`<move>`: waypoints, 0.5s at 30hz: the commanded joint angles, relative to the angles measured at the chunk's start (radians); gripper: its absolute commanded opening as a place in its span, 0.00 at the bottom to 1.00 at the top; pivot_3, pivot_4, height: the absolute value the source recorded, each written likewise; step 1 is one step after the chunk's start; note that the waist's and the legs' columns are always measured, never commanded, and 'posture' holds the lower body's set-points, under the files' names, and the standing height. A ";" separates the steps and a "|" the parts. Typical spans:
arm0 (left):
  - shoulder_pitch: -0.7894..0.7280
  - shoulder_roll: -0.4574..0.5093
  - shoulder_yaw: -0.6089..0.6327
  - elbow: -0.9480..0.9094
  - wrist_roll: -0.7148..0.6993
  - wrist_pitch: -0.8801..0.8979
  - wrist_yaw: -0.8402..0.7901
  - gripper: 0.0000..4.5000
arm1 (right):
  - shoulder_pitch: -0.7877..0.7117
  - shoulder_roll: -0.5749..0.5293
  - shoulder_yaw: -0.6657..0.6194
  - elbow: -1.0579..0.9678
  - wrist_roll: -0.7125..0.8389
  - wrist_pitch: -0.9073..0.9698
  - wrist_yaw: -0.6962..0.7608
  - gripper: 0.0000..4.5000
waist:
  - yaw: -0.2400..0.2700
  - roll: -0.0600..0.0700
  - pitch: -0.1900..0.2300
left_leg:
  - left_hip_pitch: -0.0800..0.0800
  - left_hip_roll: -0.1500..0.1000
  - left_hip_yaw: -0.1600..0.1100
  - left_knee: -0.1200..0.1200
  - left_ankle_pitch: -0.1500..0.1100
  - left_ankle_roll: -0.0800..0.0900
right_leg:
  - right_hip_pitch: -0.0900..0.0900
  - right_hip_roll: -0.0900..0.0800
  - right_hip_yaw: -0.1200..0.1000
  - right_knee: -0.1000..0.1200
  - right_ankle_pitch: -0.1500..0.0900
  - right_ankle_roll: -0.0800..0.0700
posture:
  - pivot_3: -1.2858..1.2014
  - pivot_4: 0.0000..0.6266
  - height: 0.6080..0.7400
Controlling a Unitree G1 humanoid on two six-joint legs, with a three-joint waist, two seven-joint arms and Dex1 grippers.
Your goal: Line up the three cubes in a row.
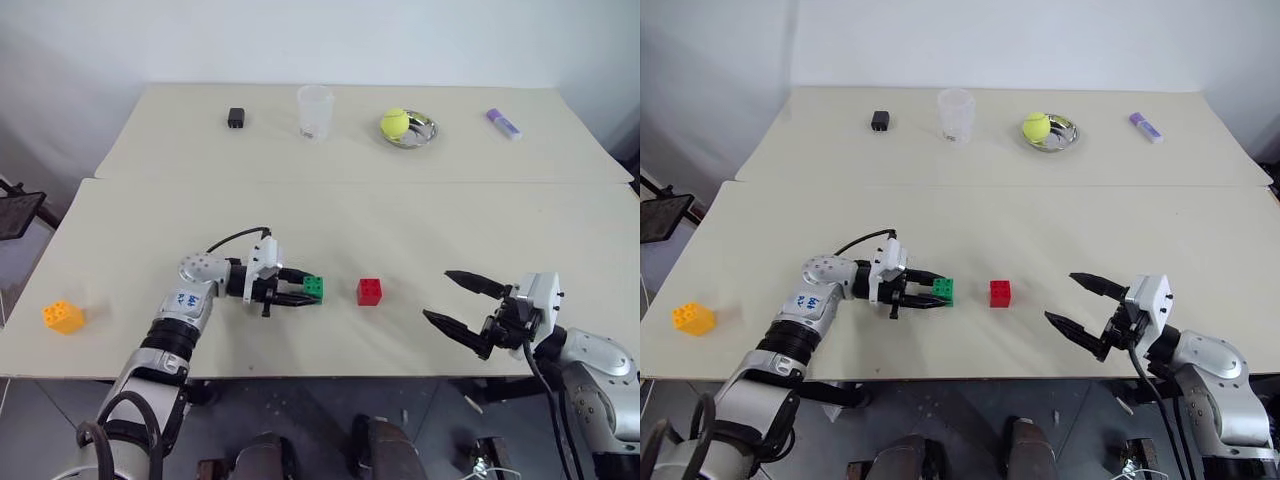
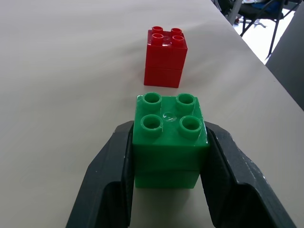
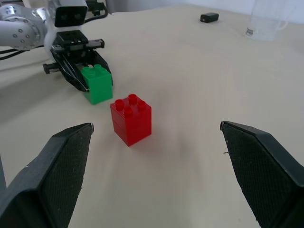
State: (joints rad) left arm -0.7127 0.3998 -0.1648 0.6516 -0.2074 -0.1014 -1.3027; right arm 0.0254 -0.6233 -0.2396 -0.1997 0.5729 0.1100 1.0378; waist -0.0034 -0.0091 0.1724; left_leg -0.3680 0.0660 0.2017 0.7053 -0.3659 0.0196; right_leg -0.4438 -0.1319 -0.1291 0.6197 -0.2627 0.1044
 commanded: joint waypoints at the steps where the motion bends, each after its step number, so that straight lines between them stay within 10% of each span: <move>1: 0.022 -0.001 0.029 -0.048 -0.042 0.000 -0.040 0.62 | 0.012 -0.004 -0.010 -0.036 0.007 -0.011 0.004 1.00 | 0.000 0.000 0.000 | 0.000 0.000 0.000 0.000 0.000 0.000 | 0.000 0.000 0.000 0.000 0.000 0.000 | 0.52 0.24 1.00; 7: 0.146 0.115 0.149 -0.324 -0.144 0.091 -0.016 0.80 | -0.016 -0.002 0.018 -0.031 0.013 -0.009 0.028 1.00 | -0.009 0.000 0.000 | 0.000 0.001 -0.004 0.000 -0.001 0.001 | -0.001 0.000 0.000 0.001 0.000 0.000 | 0.52 0.24 1.00; 15: 0.586 0.092 0.567 -0.778 -0.185 0.148 0.510 0.99 | -0.153 0.052 0.140 -0.044 0.033 -0.001 0.093 1.00 | -0.025 0.000 0.000 | 0.002 0.002 -0.007 0.000 -0.001 0.001 | -0.001 -0.001 0.002 0.002 0.000 0.000 | 0.52 0.24 1.00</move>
State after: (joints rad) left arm -0.1592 0.5094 0.3367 -0.0402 -0.3796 0.0481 -0.8930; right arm -0.1157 -0.5769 -0.1111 -0.2137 0.5962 0.1162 1.1142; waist -0.0279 -0.0089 0.1725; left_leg -0.3662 0.0672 0.1947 0.7049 -0.3671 0.0207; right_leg -0.4445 -0.1340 -0.1271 0.6224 -0.2626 0.1045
